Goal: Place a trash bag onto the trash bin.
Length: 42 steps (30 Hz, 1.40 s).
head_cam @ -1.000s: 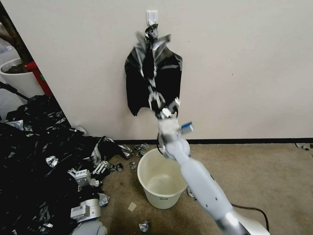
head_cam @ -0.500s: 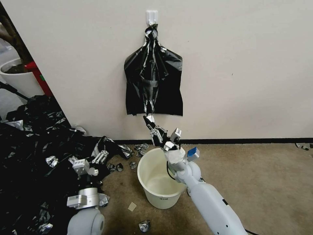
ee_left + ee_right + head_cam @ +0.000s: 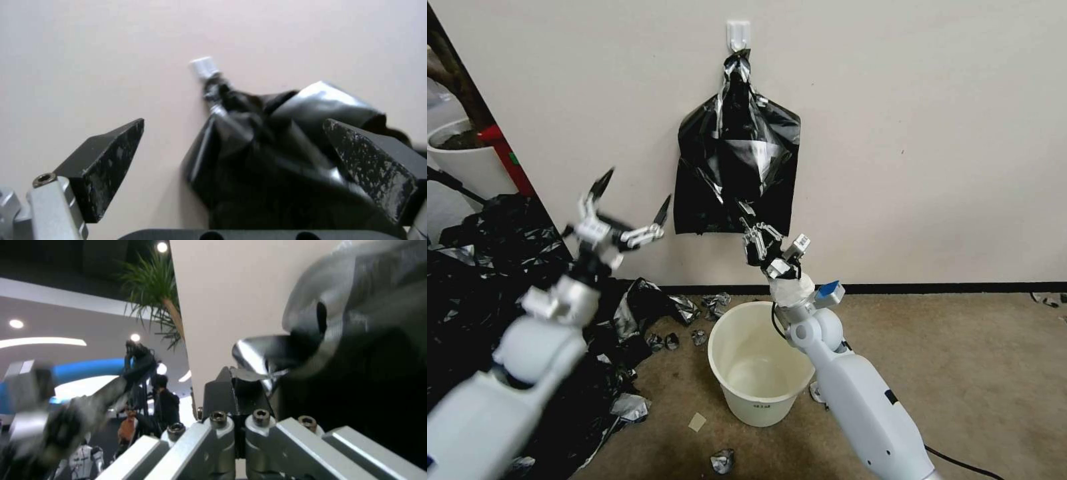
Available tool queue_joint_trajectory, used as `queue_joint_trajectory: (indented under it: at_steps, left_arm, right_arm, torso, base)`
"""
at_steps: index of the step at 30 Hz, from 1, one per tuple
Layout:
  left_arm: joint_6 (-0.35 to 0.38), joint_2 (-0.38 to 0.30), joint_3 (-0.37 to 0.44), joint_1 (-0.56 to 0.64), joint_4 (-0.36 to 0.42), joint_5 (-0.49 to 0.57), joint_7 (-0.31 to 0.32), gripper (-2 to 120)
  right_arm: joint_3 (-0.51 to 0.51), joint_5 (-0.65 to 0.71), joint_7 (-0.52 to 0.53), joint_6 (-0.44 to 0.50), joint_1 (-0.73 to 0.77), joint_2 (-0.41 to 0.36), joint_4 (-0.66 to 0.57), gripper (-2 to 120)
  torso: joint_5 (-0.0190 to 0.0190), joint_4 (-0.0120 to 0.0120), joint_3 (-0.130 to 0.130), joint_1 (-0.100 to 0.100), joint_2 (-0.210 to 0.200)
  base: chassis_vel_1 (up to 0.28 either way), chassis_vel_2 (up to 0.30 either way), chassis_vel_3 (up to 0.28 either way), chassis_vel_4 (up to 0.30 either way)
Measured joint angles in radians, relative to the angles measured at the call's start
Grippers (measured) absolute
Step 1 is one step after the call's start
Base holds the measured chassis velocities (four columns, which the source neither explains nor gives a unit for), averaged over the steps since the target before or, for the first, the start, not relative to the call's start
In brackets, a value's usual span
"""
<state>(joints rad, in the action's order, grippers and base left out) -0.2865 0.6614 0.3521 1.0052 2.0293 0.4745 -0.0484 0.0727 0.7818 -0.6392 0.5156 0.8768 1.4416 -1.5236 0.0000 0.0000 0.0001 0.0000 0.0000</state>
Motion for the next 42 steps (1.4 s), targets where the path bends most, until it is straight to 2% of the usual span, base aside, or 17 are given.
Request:
queue_joint_trajectory:
  at_steps: [2,3,6,9,11,14,20,22,23,27,28,34,35,36,39,41,42]
  left_arm:
    - [0.072,-0.054,-0.08,-0.126,-0.01,0.025,-0.034,100]
    - [0.072,-0.054,-0.08,-0.126,-0.01,0.025,-0.034,100]
    - [0.126,-0.085,-0.205,-0.247,-0.034,0.03,-0.079,100]
    - [0.147,-0.087,-0.271,-0.3,-0.055,0.016,-0.104,100]
    - [0.151,-0.086,-0.284,-0.31,-0.061,0.01,-0.108,100]
    - [0.159,-0.055,-0.357,-0.383,-0.13,-0.055,-0.117,99]
    - [0.156,-0.025,-0.383,-0.413,-0.172,-0.075,-0.118,84]
    - [0.155,-0.018,-0.388,-0.419,-0.184,-0.08,-0.127,73]
    - [0.155,-0.018,-0.388,-0.419,-0.184,-0.08,-0.127,73]
    - [0.161,-0.019,-0.384,-0.418,-0.196,-0.096,-0.144,54]
    - [0.161,-0.019,-0.384,-0.418,-0.196,-0.096,-0.144,54]
    - [0.179,-0.019,-0.367,-0.4,-0.196,-0.095,-0.128,29]
    - [0.179,-0.019,-0.367,-0.4,-0.196,-0.095,-0.128,29]
    - [0.181,-0.019,-0.366,-0.397,-0.193,-0.087,-0.117,23]
    - [0.185,-0.016,-0.364,-0.392,-0.188,-0.059,-0.099,17]
    - [0.187,-0.009,-0.361,-0.382,-0.177,-0.009,-0.076,5]
    - [0.187,-0.009,-0.361,-0.382,-0.177,-0.009,-0.076,5]
  right_arm:
    - [0.001,-0.009,0.0,0.001,0.004,0.012,0.007,0]
    - [0.001,-0.009,0.0,0.001,0.004,0.012,0.007,0]
    - [0.0,-0.016,0.0,0.001,0.005,0.026,0.008,0]
    - [-0.001,-0.021,0.0,0.001,0.003,0.033,0.01,0]
    - [-0.001,-0.022,0.0,0.0,0.002,0.035,0.01,0]
    - [-0.004,-0.024,-0.001,-0.001,0.001,0.038,0.005,0]
    - [-0.008,-0.027,-0.002,-0.003,0.01,0.036,-0.009,0]
    - [-0.01,-0.031,-0.002,-0.003,0.015,0.035,-0.014,0]
    - [-0.01,-0.031,-0.002,-0.003,0.015,0.035,-0.014,0]
    - [-0.01,-0.031,-0.003,-0.003,0.018,0.037,-0.023,0]
    - [-0.01,-0.031,-0.003,-0.003,0.018,0.037,-0.023,0]
    - [-0.012,-0.033,0.009,-0.004,0.023,0.038,-0.036,0]
    - [-0.012,-0.033,0.009,-0.004,0.023,0.038,-0.036,0]
    - [-0.013,-0.036,0.019,-0.004,0.026,0.037,-0.039,0]
    - [-0.019,-0.051,0.066,0.004,0.034,0.034,-0.049,0]
    - [-0.031,-0.091,0.173,0.021,0.052,0.025,-0.074,0]
    - [-0.031,-0.091,0.173,0.021,0.052,0.025,-0.074,0]
  torso:
    - [0.0,-0.0003,0.0,0.0,0.0]
    - [0.0,-0.0003,0.0,0.0,0.0]
    - [-0.0001,0.0,0.0,0.0,0.0]
    - [-0.0001,-0.0001,0.0,0.0,0.0]
    - [0.0,-0.0001,0.0,0.0,0.0]
    - [-0.0001,0.0001,0.0,0.0,0.0]
    - [-0.0001,0.0,0.0,0.0,0.0]
    - [-0.0001,0.0,0.0,0.0,0.0]
    - [-0.0001,0.0,0.0,0.0,0.0]
    - [0.0,0.0,0.0,0.0,0.0]
    - [0.0,0.0,0.0,0.0,0.0]
    - [-0.0001,0.0,0.0,0.0,0.0]
    - [-0.0001,0.0,0.0,0.0,0.0]
    - [0.0,0.0,0.0,0.0,0.0]
    - [0.0,0.0001,0.0,0.0,0.0]
    - [0.0001,0.0002,0.0,0.0,0.0]
    - [0.0001,0.0002,0.0,0.0,0.0]
  base:
    - [0.0,0.0,0.0,0.0]
    - [0.0,0.0,0.0,0.0]
    - [0.0,0.0,0.0,0.0]
    - [0.0,0.0,0.0,0.0]
    - [0.0,0.0,0.0,0.0]
    - [0.0,0.0,0.0,0.0]
    - [0.0,0.0,0.0,0.0]
    - [0.0,0.0,0.0,0.0]
    - [0.0,0.0,0.0,0.0]
    - [0.0,0.0,0.0,0.0]
    - [0.0,0.0,0.0,0.0]
    - [0.0,0.0,0.0,0.0]
    - [0.0,0.0,0.0,0.0]
    - [0.0,0.0,0.0,0.0]
    - [0.0,0.0,0.0,0.0]
    - [0.0,0.0,0.0,0.0]
    - [0.0,0.0,0.0,0.0]
